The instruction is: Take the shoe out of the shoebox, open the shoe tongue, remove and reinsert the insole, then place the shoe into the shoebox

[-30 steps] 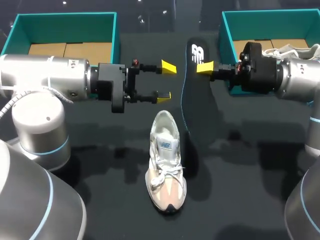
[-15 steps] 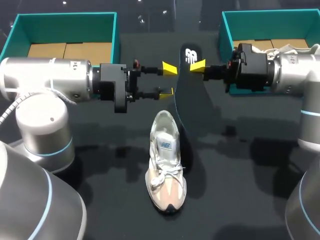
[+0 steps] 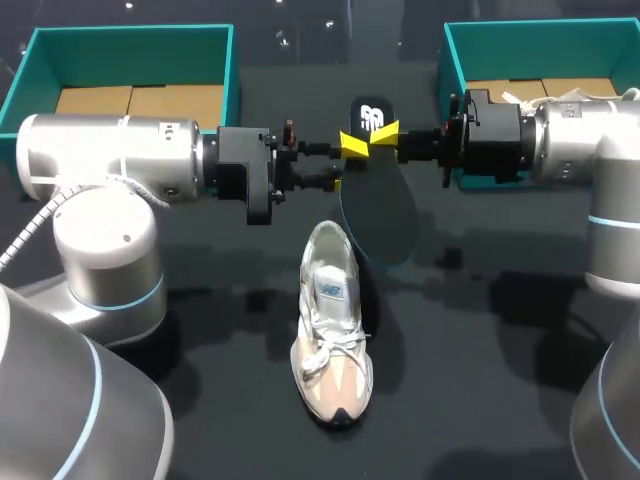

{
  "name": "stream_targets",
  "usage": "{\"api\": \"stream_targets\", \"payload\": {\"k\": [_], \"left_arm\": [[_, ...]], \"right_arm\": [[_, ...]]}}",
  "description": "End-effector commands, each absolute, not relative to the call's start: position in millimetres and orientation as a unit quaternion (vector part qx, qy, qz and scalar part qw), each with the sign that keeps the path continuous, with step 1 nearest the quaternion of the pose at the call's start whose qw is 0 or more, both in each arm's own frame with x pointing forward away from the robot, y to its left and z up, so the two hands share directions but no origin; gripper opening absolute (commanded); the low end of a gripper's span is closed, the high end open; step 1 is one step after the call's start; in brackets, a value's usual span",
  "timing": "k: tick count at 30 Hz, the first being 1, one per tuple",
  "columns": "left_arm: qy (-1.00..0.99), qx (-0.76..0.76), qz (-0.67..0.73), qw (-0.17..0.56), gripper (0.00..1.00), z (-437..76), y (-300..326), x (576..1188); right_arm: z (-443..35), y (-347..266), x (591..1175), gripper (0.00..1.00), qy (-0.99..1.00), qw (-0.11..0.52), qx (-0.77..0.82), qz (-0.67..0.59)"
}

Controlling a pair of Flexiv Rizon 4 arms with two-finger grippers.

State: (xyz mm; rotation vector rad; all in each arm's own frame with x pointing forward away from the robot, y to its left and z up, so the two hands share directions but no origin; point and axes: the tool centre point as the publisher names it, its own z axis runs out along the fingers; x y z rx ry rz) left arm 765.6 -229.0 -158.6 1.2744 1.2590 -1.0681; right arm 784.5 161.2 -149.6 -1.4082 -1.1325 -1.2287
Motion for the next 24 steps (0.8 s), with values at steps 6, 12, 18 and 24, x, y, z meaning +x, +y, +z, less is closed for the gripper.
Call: {"api": "stream_targets", "payload": {"k": [6, 12, 18, 24], "left_arm": [[0.519, 0.532, -0.444, 0.501, 0.41, -159.4, -239.2, 768.2], [0.517, 0.533, -0.447, 0.500, 0.35, -160.2, -240.7, 766.0], [0.518, 0.533, -0.447, 0.498, 0.22, -161.4, -241.8, 765.7], [0.520, 0.533, -0.447, 0.496, 0.19, -163.9, -243.6, 765.1]], "right_arm": [[-156.2, 165.3, 793.0, 0.00, -0.455, 0.462, -0.574, -0.500], [-159.3, 163.9, 794.7, 0.00, -0.451, 0.461, -0.576, -0.503], [-160.3, 164.6, 796.6, 0.00, -0.448, 0.461, -0.576, -0.505], [-161.1, 165.1, 797.4, 0.00, -0.445, 0.462, -0.575, -0.509]]}}
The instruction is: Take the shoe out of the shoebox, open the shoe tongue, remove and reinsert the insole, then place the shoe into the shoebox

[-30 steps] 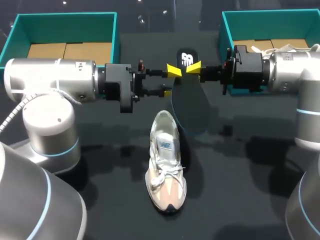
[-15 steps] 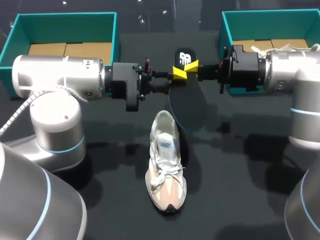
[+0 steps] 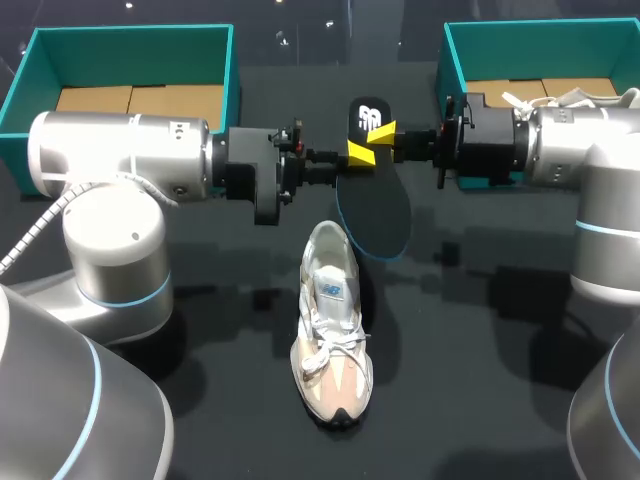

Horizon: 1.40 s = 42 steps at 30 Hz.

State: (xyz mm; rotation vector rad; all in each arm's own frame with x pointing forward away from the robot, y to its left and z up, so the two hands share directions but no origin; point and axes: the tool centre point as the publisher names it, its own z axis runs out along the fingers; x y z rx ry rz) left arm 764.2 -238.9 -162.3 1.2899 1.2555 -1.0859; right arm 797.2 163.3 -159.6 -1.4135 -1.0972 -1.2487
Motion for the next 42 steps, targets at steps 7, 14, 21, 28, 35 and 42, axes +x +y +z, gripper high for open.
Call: {"api": "stream_targets", "payload": {"k": [7, 14, 21, 28, 35, 42], "left_arm": [[0.521, 0.532, -0.443, 0.499, 0.00, -164.6, -244.2, 765.1], [0.522, 0.532, -0.439, 0.502, 0.00, -165.7, -244.6, 765.0], [0.526, 0.530, -0.432, 0.505, 0.00, -162.0, -227.4, 762.4], [0.542, 0.523, -0.429, 0.499, 0.00, -160.0, -203.8, 760.1], [0.561, 0.515, -0.430, 0.484, 0.00, -160.1, -184.2, 754.0], [0.583, 0.500, -0.455, 0.450, 0.00, -159.5, -169.0, 745.0]], "right_arm": [[-161.3, 165.5, 797.4, 0.00, -0.446, 0.462, -0.574, -0.508], [-159.9, 166.2, 796.2, 0.11, -0.445, 0.459, -0.573, -0.513], [-157.5, 155.7, 787.2, 1.00, -0.438, 0.442, -0.578, -0.527], [-156.8, 144.2, 773.0, 1.00, -0.444, 0.439, -0.569, -0.535], [-156.3, 137.2, 763.8, 1.00, -0.461, 0.437, -0.555, -0.537], [-158.2, 134.2, 758.6, 1.00, -0.467, 0.431, -0.550, -0.542]]}}
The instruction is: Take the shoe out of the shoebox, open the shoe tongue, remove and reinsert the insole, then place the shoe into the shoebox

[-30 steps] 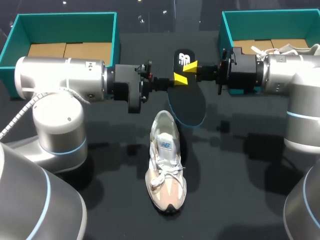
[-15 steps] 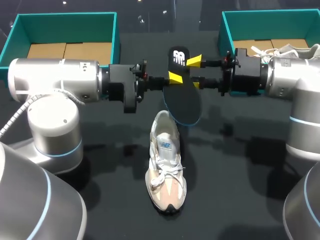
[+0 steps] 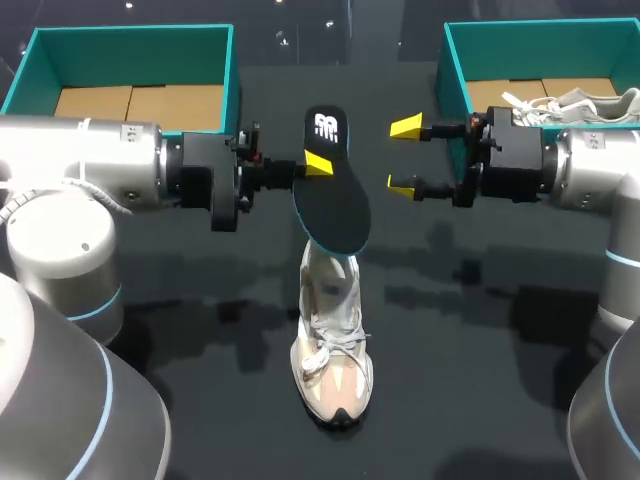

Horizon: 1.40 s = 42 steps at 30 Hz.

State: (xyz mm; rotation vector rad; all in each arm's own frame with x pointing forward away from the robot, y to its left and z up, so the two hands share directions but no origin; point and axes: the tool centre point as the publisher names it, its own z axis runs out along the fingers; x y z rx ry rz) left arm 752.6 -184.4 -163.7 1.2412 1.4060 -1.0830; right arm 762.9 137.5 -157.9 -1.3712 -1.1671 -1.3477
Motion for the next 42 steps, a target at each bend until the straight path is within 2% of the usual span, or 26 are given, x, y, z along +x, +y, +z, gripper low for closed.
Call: {"api": "stream_targets", "payload": {"k": [1, 10, 18, 38, 42], "left_arm": [[0.596, 0.486, -0.467, 0.437, 0.00, -159.9, -167.2, 742.5], [0.694, 0.340, -0.566, 0.288, 0.00, -158.5, -164.3, 733.3], [0.768, 0.177, -0.608, 0.094, 0.00, -164.1, -162.6, 739.7], [0.768, 0.177, -0.608, 0.094, 0.00, -164.1, -162.6, 739.7], [0.792, 0.122, -0.598, 0.028, 0.00, -163.6, -164.6, 733.3]], "right_arm": [[-158.2, 134.2, 758.6, 1.00, -0.467, 0.431, -0.550, -0.542], [-158.2, 134.2, 758.6, 1.00, -0.467, 0.431, -0.550, -0.542], [-158.2, 134.2, 758.6, 1.00, -0.467, 0.431, -0.550, -0.542], [-158.2, 134.2, 758.6, 1.00, -0.467, 0.431, -0.550, -0.542], [-158.2, 134.2, 758.6, 1.00, -0.467, 0.431, -0.550, -0.542]]}}
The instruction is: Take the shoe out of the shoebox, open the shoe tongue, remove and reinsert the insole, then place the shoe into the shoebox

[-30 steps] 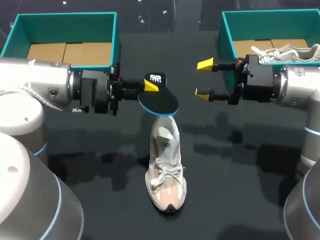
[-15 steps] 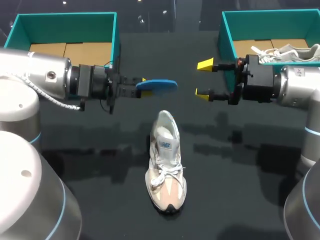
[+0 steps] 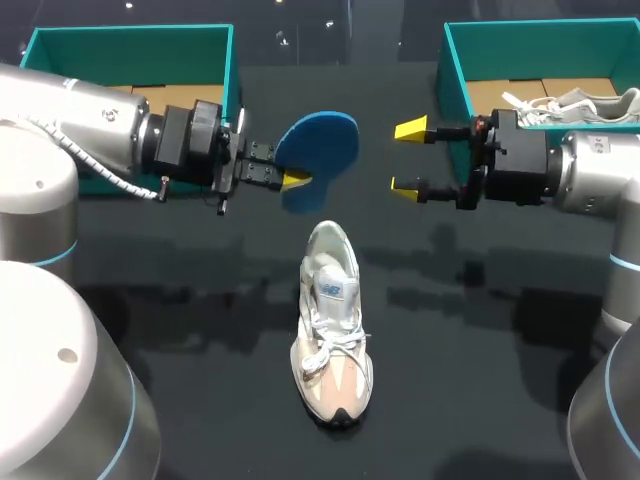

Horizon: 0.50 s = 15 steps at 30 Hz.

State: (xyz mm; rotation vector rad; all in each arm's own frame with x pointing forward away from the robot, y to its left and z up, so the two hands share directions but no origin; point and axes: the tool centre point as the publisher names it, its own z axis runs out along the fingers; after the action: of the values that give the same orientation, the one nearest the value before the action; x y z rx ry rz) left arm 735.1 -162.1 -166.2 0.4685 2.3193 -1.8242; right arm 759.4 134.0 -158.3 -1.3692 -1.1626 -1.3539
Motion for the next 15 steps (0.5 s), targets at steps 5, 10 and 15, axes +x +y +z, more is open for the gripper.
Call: {"api": "stream_targets", "payload": {"k": [5, 10, 15], "left_arm": [[0.801, 0.033, -0.596, -0.040, 0.00, -157.2, -162.5, 727.2], [0.790, -0.067, -0.598, -0.117, 0.00, -145.3, -160.1, 726.8], [0.772, -0.134, -0.597, -0.173, 0.00, -137.9, -158.5, 723.7]], "right_arm": [[-158.2, 134.2, 758.6, 1.00, -0.467, 0.431, -0.550, -0.542], [-158.2, 134.2, 758.6, 1.00, -0.467, 0.431, -0.550, -0.542], [-158.2, 134.2, 758.6, 1.00, -0.467, 0.431, -0.550, -0.542]]}}
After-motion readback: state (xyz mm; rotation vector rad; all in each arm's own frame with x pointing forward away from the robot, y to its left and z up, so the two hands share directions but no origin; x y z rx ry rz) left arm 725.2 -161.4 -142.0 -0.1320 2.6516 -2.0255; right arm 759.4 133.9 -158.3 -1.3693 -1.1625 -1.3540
